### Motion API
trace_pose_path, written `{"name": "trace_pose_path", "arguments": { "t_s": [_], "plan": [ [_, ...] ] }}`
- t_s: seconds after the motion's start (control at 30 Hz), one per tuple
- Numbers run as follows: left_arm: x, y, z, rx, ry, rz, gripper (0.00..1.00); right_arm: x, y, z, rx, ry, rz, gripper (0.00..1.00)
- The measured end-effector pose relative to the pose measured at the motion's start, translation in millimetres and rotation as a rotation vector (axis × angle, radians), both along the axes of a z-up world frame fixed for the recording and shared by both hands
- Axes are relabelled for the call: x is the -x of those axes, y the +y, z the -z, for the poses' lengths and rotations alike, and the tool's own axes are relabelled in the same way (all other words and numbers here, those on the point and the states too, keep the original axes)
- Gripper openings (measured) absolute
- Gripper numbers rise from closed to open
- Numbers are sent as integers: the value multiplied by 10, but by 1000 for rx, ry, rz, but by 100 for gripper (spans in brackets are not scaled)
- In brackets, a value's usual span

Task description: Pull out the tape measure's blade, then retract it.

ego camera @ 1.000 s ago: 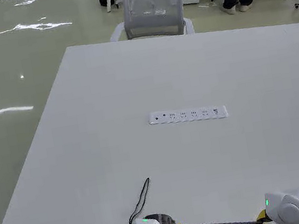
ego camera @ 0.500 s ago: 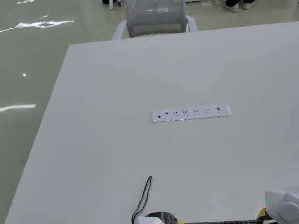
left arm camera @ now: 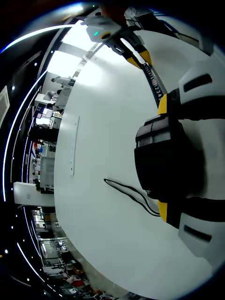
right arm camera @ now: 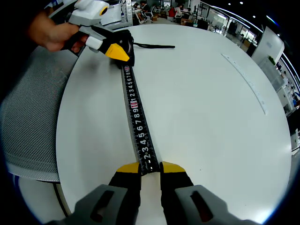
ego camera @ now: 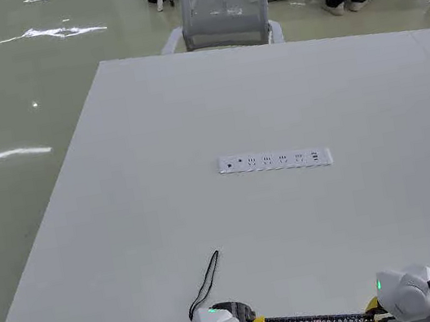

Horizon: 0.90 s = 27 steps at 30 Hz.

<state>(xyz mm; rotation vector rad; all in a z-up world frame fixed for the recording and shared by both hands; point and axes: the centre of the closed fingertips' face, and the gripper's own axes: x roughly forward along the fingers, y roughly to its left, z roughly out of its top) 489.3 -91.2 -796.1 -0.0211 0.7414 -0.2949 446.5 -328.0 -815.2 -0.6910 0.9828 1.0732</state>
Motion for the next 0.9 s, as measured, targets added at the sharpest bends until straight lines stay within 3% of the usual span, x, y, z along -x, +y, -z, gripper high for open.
{"name": "trace_pose_path", "arguments": {
  "t_s": [0.9],
  "plan": [
    [-10, -7, -12, 14, -7, -6, 64, -43, 99, 8, -4, 6, -5, 14]
  ]
}}
